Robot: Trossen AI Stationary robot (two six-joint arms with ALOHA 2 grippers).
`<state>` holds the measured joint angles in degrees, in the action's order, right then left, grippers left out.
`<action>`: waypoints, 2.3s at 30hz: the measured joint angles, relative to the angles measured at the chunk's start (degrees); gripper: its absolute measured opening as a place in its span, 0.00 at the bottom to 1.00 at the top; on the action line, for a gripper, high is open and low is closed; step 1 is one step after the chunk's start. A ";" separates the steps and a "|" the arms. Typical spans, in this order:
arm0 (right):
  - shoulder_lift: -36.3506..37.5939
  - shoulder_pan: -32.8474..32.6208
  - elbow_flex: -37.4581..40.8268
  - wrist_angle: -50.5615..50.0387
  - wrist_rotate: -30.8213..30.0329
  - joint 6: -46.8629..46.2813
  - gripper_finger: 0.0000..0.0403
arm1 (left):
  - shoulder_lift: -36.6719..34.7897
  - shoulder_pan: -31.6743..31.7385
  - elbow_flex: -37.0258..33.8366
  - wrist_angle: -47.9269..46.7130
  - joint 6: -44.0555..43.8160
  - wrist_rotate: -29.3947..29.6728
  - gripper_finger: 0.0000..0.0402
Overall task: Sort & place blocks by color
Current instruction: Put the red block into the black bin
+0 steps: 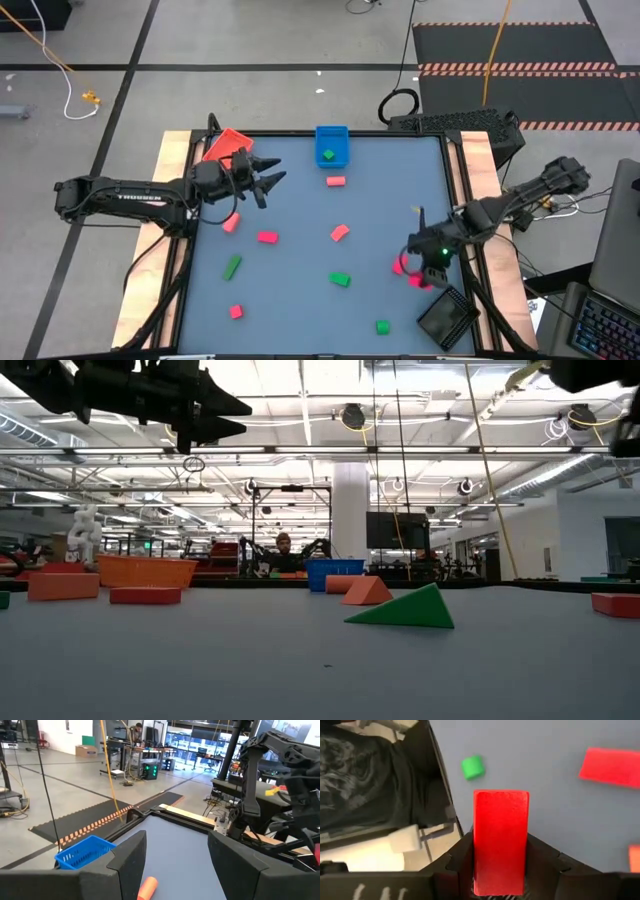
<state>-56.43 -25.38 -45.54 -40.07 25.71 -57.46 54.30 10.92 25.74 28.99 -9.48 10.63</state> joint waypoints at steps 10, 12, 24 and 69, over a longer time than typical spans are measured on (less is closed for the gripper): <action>-2.56 -14.97 0.00 1.59 -0.03 -21.94 0.31 | 0.00 0.00 0.02 -0.02 0.16 0.00 0.53; -3.28 -17.43 0.00 2.14 -0.14 -25.70 0.31 | 0.00 0.00 0.02 0.04 0.18 0.00 0.53; -9.47 -25.64 0.00 1.32 -0.33 -36.75 0.35 | 0.00 0.00 0.04 2.47 0.29 0.00 0.53; -10.97 -3.73 0.00 1.66 -27.10 29.55 0.41 | 0.02 -0.61 0.04 2.03 4.93 -0.22 0.53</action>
<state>-67.40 -29.10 -45.54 -38.41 -1.39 -27.91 54.33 10.31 25.78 31.03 -4.56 10.41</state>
